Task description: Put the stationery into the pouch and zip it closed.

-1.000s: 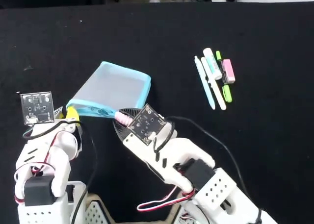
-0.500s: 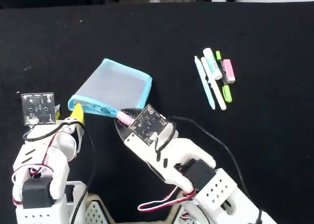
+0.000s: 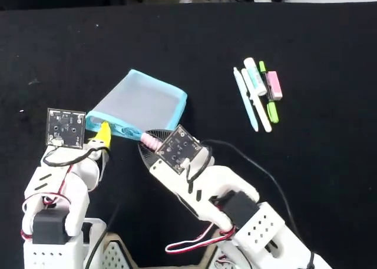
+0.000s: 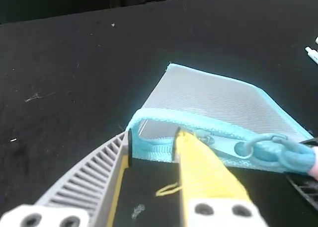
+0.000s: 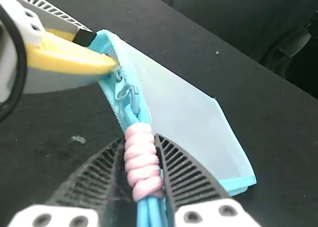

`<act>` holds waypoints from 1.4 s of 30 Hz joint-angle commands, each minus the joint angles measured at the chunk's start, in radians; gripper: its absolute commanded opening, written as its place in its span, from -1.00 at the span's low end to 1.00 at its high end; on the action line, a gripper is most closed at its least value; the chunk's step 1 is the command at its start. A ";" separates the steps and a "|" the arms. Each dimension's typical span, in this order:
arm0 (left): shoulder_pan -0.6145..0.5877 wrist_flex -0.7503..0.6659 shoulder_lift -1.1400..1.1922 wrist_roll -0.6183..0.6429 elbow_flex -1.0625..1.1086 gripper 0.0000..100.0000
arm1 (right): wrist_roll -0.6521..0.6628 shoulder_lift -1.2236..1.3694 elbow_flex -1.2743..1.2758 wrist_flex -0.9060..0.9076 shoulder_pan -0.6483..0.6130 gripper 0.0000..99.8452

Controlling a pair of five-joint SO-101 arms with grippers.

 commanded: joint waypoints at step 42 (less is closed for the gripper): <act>-0.018 0.292 0.015 -0.011 -0.447 -0.62 | 0.287 -0.107 -0.381 0.502 -0.038 -0.98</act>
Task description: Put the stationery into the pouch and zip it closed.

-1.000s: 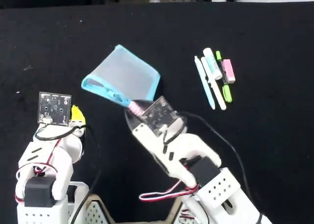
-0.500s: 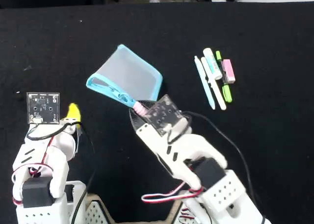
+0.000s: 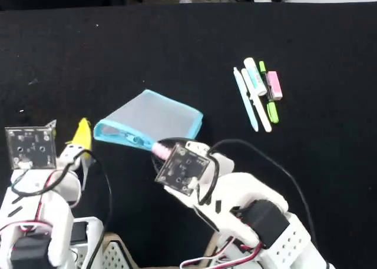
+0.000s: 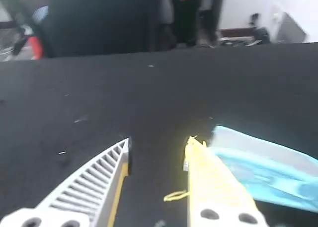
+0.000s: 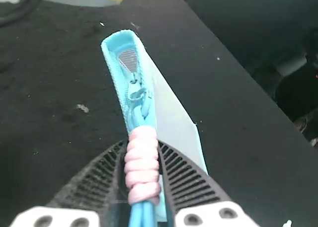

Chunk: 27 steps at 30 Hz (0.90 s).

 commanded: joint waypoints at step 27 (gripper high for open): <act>0.179 0.433 0.873 -0.051 -0.714 -0.62 | 0.051 -0.031 -0.176 0.101 -0.015 -0.98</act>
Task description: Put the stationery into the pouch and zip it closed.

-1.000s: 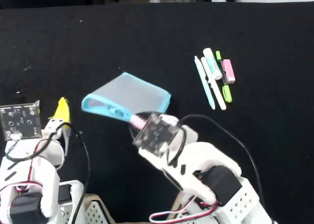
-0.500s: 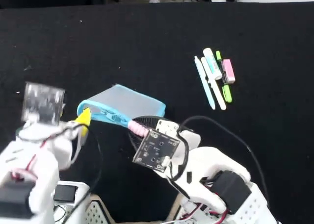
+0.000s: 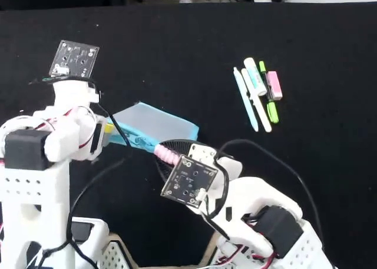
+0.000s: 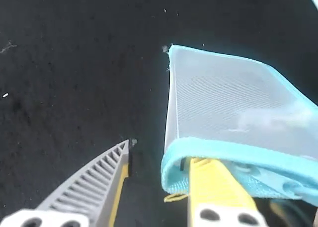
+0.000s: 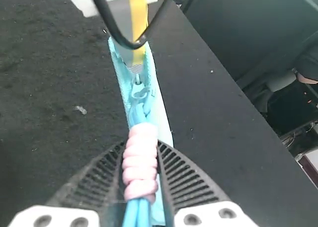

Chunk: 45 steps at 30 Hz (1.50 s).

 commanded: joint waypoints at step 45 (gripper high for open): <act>0.002 -0.101 0.006 0.075 0.041 -0.94 | 0.097 -0.180 -0.058 0.281 0.417 -0.98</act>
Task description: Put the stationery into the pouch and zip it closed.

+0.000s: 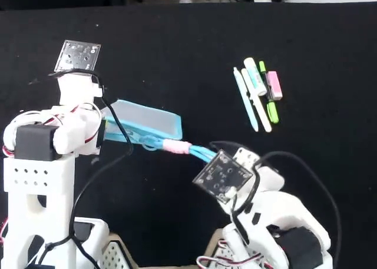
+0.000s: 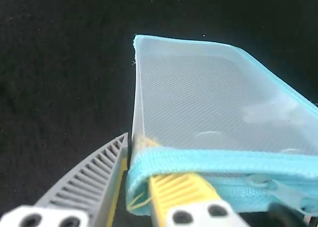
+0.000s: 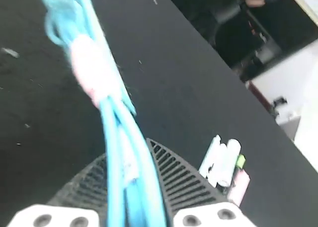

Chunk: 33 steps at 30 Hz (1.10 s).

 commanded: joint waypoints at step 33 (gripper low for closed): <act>0.007 -0.017 -0.008 -0.104 -0.088 -0.94 | -0.183 0.259 -0.369 -0.052 0.068 -0.54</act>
